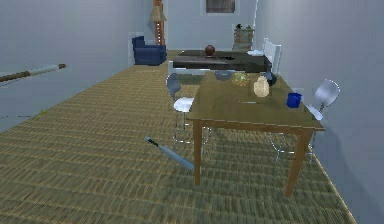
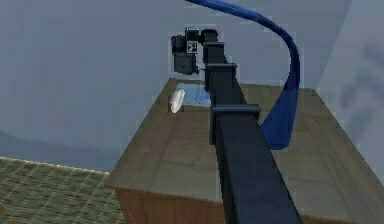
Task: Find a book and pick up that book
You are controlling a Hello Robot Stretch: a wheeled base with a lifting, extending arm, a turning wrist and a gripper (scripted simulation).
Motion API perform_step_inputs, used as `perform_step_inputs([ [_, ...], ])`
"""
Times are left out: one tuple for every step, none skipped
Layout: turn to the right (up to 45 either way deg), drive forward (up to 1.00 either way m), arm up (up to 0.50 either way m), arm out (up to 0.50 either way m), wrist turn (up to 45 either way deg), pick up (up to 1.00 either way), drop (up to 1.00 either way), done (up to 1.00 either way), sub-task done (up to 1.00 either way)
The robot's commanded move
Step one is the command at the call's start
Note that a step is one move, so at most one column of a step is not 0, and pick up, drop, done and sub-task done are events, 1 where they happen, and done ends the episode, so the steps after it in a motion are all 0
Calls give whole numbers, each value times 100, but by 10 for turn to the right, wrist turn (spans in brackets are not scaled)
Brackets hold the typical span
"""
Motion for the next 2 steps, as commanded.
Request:
perform_step_inputs([
  [0, 0, -12, 0, 0, 0, 0, 0, 0],
  [0, 0, 0, 0, 0, 100, 0, 0, 0],
])
